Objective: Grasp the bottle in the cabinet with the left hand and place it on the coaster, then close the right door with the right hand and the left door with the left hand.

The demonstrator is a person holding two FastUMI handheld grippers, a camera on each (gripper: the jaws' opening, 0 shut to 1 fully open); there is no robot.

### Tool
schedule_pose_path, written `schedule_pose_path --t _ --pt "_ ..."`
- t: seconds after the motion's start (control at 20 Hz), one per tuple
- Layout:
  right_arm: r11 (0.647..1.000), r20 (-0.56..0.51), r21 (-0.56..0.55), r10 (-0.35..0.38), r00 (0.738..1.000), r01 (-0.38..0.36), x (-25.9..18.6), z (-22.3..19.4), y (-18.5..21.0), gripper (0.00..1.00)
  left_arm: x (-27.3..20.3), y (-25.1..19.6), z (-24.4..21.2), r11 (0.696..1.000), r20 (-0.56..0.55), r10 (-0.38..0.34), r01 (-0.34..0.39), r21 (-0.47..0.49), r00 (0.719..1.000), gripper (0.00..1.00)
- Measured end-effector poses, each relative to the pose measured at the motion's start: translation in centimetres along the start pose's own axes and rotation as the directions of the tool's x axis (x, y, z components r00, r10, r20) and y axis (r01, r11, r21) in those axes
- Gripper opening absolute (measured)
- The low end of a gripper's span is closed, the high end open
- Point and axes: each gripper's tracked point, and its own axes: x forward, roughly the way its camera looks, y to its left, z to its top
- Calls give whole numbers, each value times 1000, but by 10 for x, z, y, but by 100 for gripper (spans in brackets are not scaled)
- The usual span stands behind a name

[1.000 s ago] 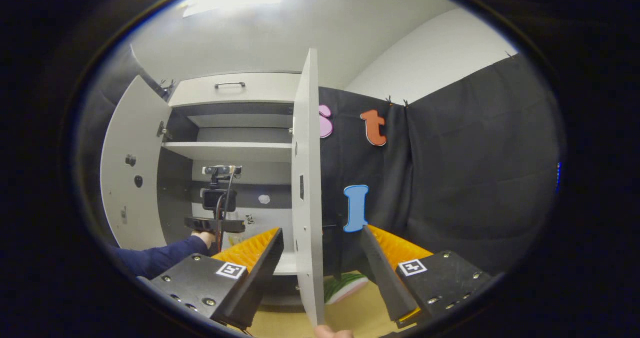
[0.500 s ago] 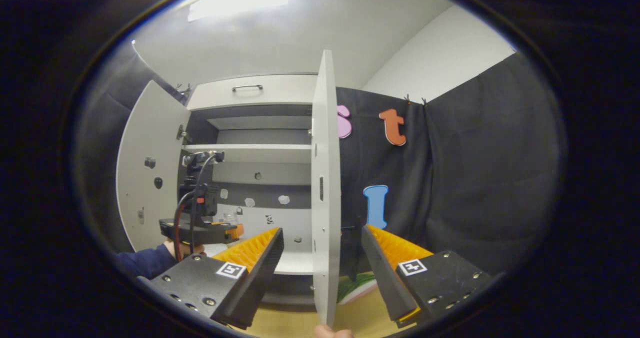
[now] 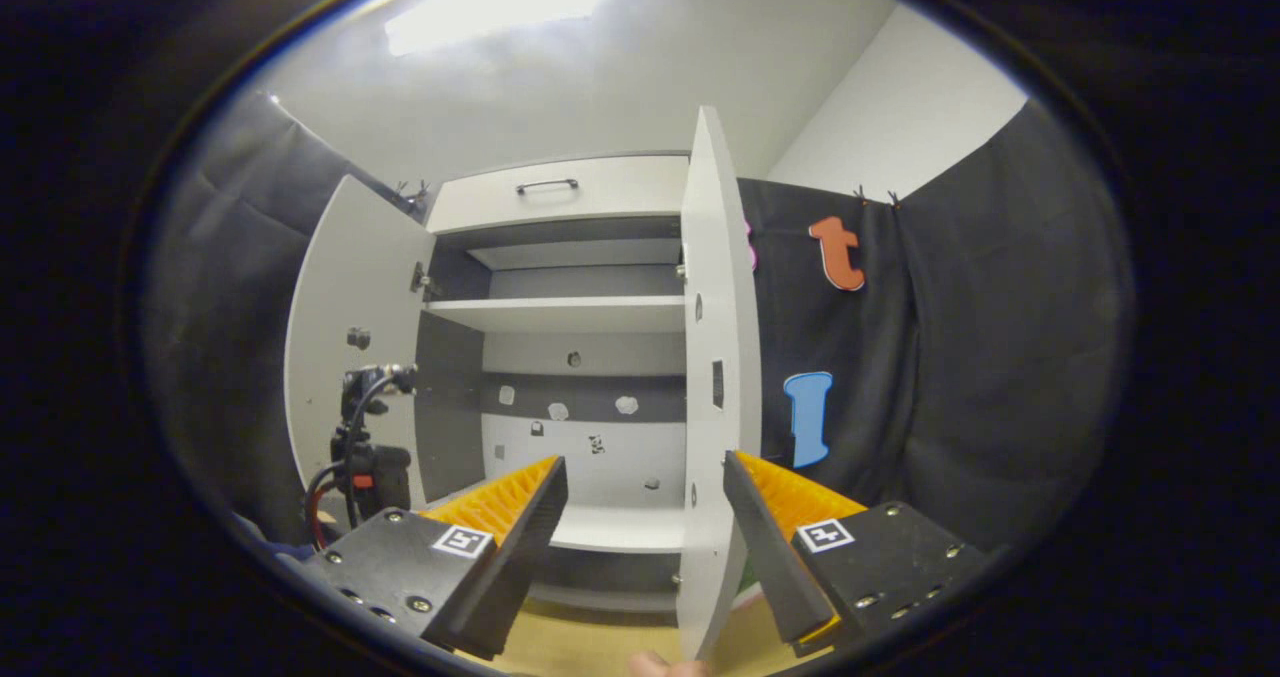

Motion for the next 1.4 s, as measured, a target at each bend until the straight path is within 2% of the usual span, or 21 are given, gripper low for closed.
schedule_pose_path --t 0.25,0.45,0.5,0.55,0.8,0.85,0.9,1.1,1.3,1.4 --pt "1000 8 -3 -3 1000 3 -1 2 -2 95 -21 4 -78 999 -89 -26 24 -25 996 46" --pt "999 15 -20 -34 999 34 -4 3 -12 95 -33 3 -135 998 -136 -58 55 -28 989 46" --pt "999 17 -22 -41 999 42 -3 3 -14 95 -35 3 -150 998 -163 -65 61 -30 985 48" --pt "999 17 -22 -46 999 46 -2 4 -16 95 -37 3 -166 997 -189 -70 65 -36 979 46" --pt "997 31 -29 -66 997 67 0 8 -23 95 -44 7 -223 993 -279 -103 84 -79 955 46" --pt "997 33 -31 -68 997 69 0 8 -24 95 -45 7 -230 994 -286 -105 88 -70 952 49" --pt "997 33 -32 -70 997 71 1 8 -24 95 -46 6 -235 993 -287 -110 97 -61 952 46" --pt "996 31 -46 -74 997 75 1 7 -26 95 -48 3 -257 993 -322 -116 102 -61 940 47" --pt "994 26 -67 -81 996 83 1 5 -30 95 -46 -6 -261 991 -280 -132 131 -24 951 46" --pt "994 25 -70 -87 996 89 1 5 -32 95 -48 -10 -268 989 -296 -145 147 -16 944 48"
